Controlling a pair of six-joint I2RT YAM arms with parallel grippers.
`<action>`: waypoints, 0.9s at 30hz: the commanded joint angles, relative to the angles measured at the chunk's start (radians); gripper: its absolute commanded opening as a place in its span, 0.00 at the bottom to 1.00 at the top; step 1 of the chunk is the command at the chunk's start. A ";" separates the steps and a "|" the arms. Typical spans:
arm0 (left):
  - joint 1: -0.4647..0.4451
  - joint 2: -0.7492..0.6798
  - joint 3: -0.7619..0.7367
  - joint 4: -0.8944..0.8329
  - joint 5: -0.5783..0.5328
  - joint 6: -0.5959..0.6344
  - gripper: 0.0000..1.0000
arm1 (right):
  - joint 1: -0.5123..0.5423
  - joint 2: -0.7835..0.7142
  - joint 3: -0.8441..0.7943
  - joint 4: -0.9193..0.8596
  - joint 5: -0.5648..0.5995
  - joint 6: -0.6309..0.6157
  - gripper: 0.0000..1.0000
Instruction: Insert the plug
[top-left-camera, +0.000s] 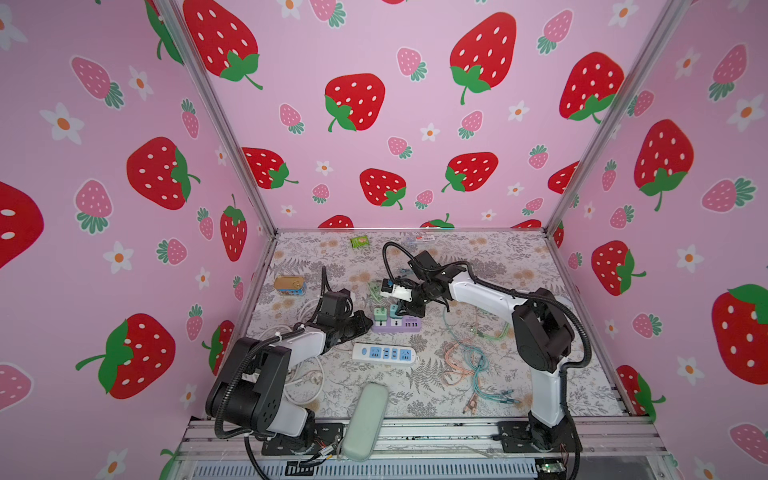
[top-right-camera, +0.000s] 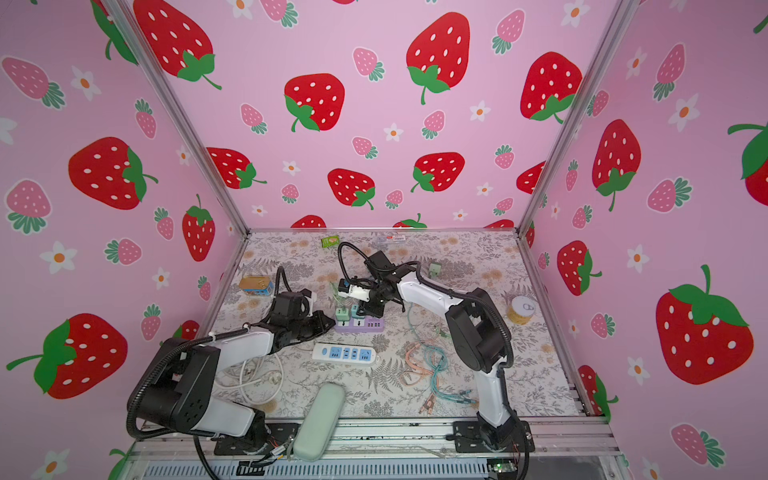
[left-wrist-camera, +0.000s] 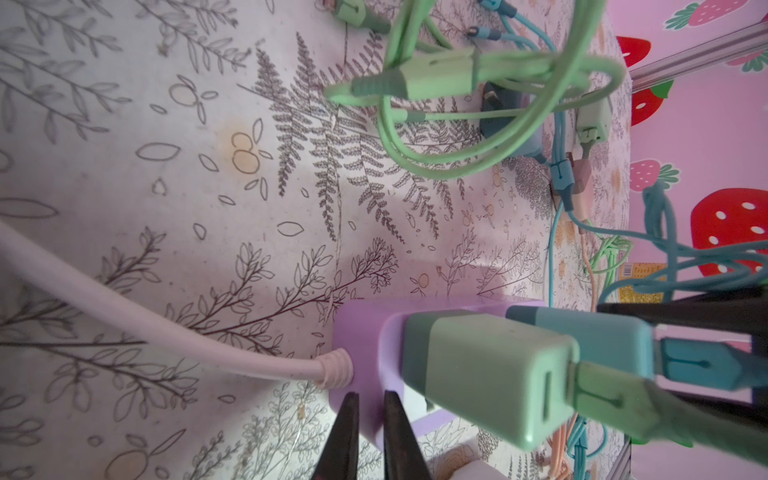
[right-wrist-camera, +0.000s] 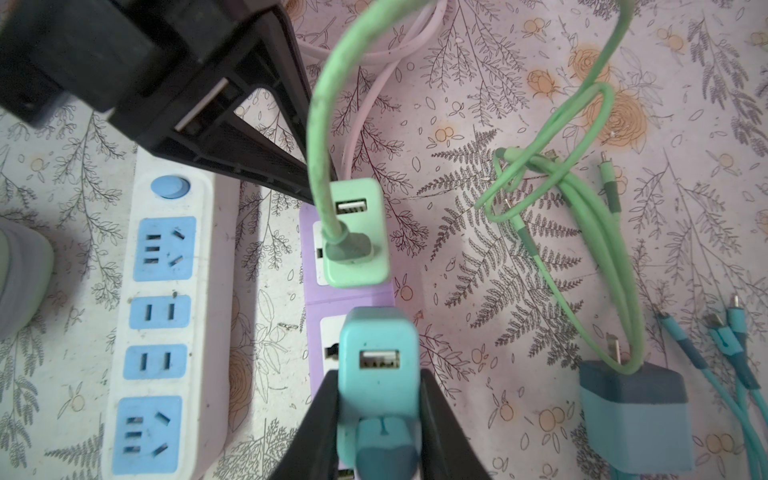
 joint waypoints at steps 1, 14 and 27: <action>0.007 -0.002 -0.004 -0.001 0.016 -0.002 0.15 | 0.007 0.027 0.025 -0.030 0.001 -0.033 0.00; 0.010 0.008 -0.002 0.007 0.031 -0.002 0.15 | 0.009 0.043 0.025 -0.047 0.035 -0.042 0.00; 0.014 0.009 0.003 0.004 0.039 0.000 0.15 | 0.009 0.049 0.016 -0.058 0.063 -0.063 0.00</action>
